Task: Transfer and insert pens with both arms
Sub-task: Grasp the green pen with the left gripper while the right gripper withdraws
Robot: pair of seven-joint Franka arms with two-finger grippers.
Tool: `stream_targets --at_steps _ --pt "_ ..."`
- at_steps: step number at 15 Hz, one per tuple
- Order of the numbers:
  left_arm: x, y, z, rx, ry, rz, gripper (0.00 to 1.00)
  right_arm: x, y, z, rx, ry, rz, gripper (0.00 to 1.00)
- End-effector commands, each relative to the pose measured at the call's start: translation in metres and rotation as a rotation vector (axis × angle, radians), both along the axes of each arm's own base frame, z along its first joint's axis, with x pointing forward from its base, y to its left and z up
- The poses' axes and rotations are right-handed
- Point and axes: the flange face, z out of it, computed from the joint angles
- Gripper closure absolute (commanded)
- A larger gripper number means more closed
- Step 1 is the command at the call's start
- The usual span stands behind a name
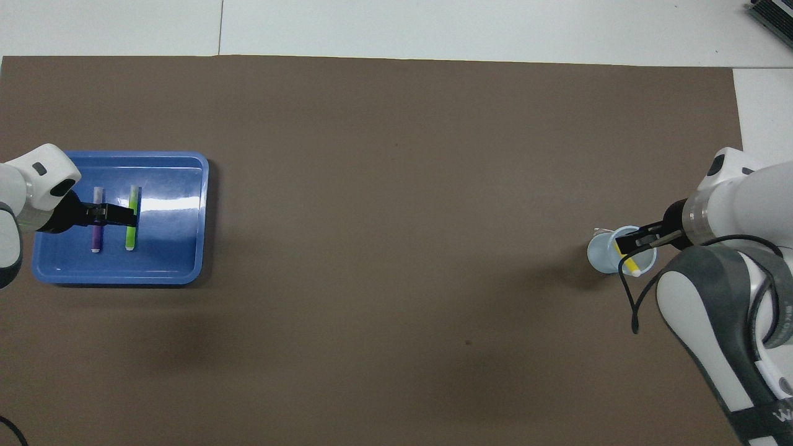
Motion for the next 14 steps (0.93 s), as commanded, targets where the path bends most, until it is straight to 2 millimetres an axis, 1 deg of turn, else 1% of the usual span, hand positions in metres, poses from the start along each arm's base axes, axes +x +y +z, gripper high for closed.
stream_targets --at_steps 1,2,3,4,5,6,8,9,10,12,13,14 --pt "0.008 0.007 -0.02 0.017 -0.025 -0.036 0.0 0.005 0.017 0.029 0.096 -0.036 -0.072 0.0" --pt "0.01 0.008 -0.027 0.017 -0.028 -0.042 0.0 0.007 0.022 0.038 0.142 -0.044 -0.11 0.0" --pt "0.013 0.008 -0.034 0.017 -0.038 -0.042 0.0 0.009 0.03 0.044 0.191 -0.051 -0.145 0.0" --pt "0.016 0.007 -0.042 0.017 -0.047 -0.042 0.0 0.011 0.046 0.049 0.247 -0.057 -0.183 0.0" --pt "0.018 0.007 -0.05 0.017 -0.053 -0.04 0.0 0.011 0.058 0.049 0.288 -0.048 -0.23 0.0" --pt "0.019 0.009 -0.054 0.017 -0.058 -0.038 0.0 0.01 0.067 0.049 0.319 -0.033 -0.294 0.0" --pt "0.02 0.009 -0.057 0.017 -0.058 -0.039 0.01 0.013 0.083 0.061 0.419 -0.01 -0.43 0.0" --pt "0.021 0.01 -0.063 0.015 -0.056 -0.038 0.02 0.016 0.091 0.062 0.462 -0.001 -0.493 0.0" --pt "0.022 0.009 -0.072 0.013 -0.053 -0.039 0.04 0.018 0.095 0.065 0.497 -0.012 -0.549 0.0" --pt "0.021 0.012 -0.078 0.011 -0.05 -0.032 0.08 0.019 0.118 0.067 0.523 -0.032 -0.573 0.0" --pt "0.021 0.012 -0.08 0.011 -0.05 -0.032 0.09 0.017 0.125 0.067 0.527 -0.026 -0.596 0.0" --pt "0.021 0.012 -0.08 0.01 -0.053 -0.03 0.13 0.018 0.129 0.068 0.532 -0.021 -0.631 0.0"
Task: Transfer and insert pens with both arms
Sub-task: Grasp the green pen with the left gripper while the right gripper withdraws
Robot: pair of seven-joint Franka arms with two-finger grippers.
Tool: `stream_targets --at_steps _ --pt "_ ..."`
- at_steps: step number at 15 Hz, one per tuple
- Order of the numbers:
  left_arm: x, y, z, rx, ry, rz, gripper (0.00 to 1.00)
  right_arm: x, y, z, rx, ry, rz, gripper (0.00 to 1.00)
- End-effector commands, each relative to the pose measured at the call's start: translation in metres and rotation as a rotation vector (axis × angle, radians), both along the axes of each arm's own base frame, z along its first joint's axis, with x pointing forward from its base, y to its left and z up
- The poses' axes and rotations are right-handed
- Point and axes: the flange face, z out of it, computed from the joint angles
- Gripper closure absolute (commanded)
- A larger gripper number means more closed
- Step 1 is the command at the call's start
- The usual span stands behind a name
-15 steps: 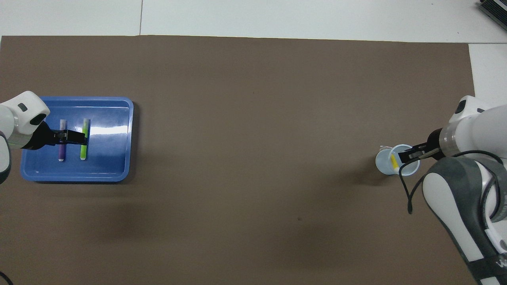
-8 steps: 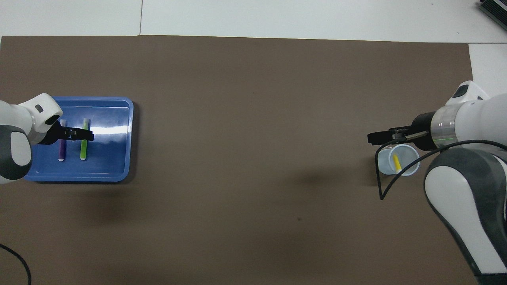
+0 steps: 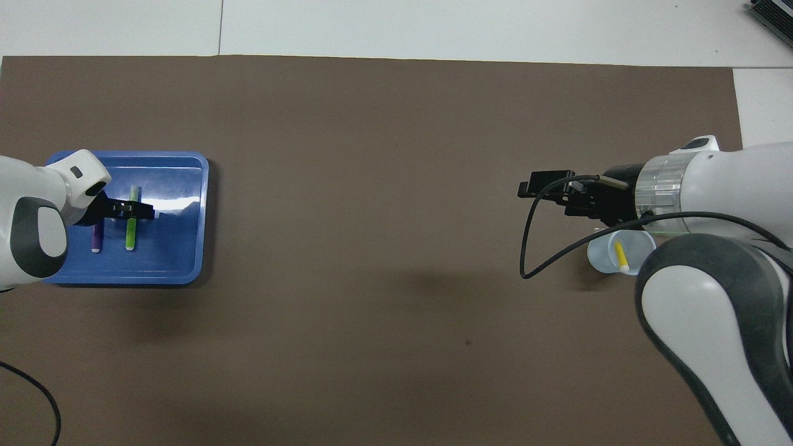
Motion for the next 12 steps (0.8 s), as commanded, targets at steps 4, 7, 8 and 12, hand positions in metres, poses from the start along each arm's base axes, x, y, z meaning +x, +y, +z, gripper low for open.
stream_targets --at_steps 4,7,8,12 --pt "0.0 0.004 -0.008 0.011 -0.006 -0.013 0.49 0.004 0.013 0.003 0.043 0.012 -0.082 0.0" --pt "0.001 -0.003 -0.008 0.01 -0.001 -0.019 1.0 0.004 0.015 0.005 0.047 0.014 -0.09 0.0" --pt "0.001 -0.003 -0.007 0.01 -0.001 -0.019 1.0 0.003 0.021 0.008 0.055 0.017 -0.096 0.0" --pt "0.001 -0.003 -0.007 0.008 0.004 -0.015 1.0 0.008 0.027 0.015 0.145 0.032 -0.183 0.0"
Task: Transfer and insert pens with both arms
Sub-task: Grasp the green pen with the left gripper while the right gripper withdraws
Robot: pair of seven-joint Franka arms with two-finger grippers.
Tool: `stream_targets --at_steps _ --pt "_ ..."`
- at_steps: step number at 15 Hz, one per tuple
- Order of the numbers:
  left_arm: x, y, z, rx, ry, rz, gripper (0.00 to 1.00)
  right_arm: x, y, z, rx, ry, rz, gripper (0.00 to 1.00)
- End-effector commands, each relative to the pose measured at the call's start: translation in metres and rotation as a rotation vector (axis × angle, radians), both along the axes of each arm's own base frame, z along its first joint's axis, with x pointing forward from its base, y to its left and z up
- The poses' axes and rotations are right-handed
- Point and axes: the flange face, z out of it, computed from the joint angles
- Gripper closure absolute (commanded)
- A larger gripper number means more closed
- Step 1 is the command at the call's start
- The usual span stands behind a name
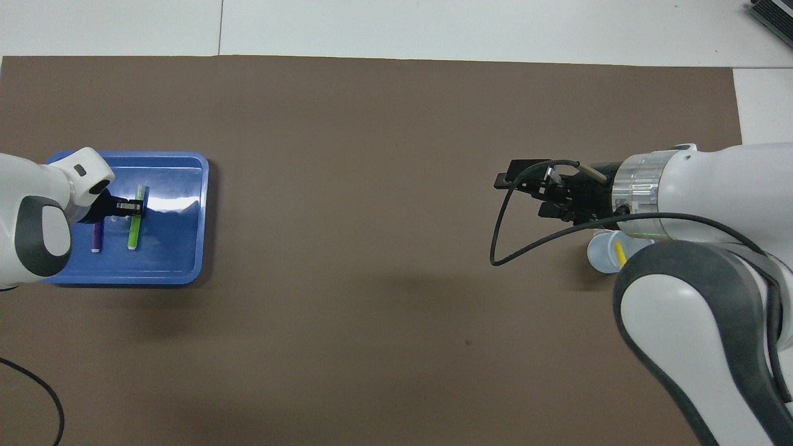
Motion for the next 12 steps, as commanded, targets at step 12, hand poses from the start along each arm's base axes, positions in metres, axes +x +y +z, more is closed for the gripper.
stream_targets --at_steps 12 --pt "0.022 -0.05 0.073 -0.037 0.191 0.243 1.0 0.002 0.029 0.007 0.062 0.007 -0.074 0.0"
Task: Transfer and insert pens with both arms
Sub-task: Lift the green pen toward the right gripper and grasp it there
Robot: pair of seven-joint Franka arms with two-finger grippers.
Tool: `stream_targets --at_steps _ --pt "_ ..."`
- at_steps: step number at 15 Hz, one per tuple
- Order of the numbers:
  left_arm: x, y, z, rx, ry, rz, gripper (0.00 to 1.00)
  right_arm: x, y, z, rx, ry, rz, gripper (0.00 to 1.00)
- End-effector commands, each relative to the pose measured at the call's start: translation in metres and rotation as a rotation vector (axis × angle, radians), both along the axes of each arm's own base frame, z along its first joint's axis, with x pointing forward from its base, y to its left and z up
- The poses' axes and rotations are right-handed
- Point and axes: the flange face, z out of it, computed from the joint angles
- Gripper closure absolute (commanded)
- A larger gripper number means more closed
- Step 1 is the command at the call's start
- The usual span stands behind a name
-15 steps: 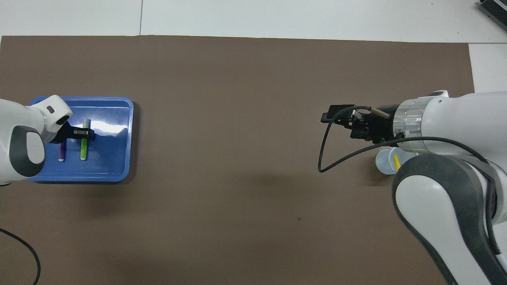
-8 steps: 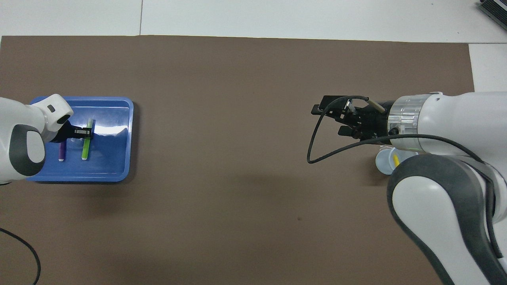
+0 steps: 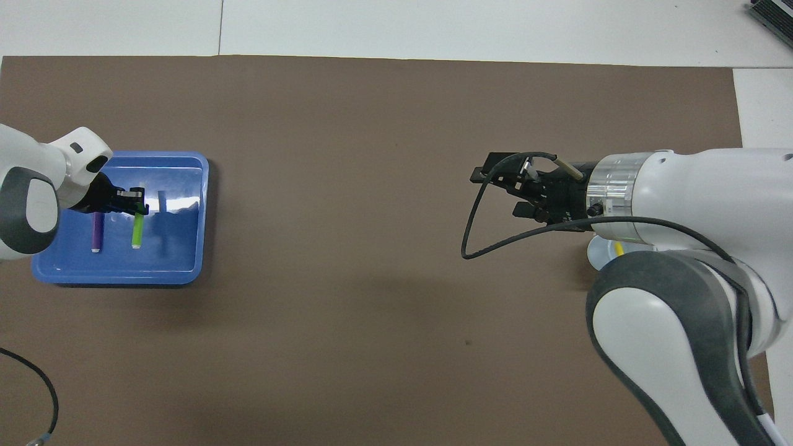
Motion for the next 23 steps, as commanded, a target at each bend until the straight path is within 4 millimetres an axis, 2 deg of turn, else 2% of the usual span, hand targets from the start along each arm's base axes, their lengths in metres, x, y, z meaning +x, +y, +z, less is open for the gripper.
stream_targets --at_steps 1,7,9,12,15,17,19,23 --pt "0.004 -0.031 0.041 -0.02 0.065 0.134 1.0 0.003 0.003 0.002 0.032 0.006 -0.024 0.0" --pt "-0.017 -0.103 0.105 -0.099 0.169 0.504 1.0 0.002 0.003 0.003 0.036 0.012 -0.034 0.0" --pt "-0.026 -0.121 0.127 -0.158 0.234 0.712 1.0 0.002 0.003 0.002 0.041 0.014 -0.036 0.0" --pt "-0.036 -0.159 0.147 -0.196 0.326 0.944 1.0 0.001 0.005 0.003 0.043 0.017 -0.039 0.0" --pt "-0.045 -0.185 0.16 -0.266 0.441 1.095 1.0 -0.005 0.026 0.006 0.079 0.03 -0.034 0.0" --pt "-0.052 -0.204 0.161 -0.29 0.521 1.147 1.0 -0.011 0.052 0.013 0.139 0.005 -0.046 0.0" --pt "-0.058 -0.213 0.162 -0.321 0.598 1.198 1.0 -0.02 0.082 0.017 0.164 -0.022 -0.064 0.0" --pt "-0.067 -0.225 0.161 -0.339 0.682 1.259 1.0 -0.035 0.117 0.022 0.174 -0.053 -0.041 0.0"
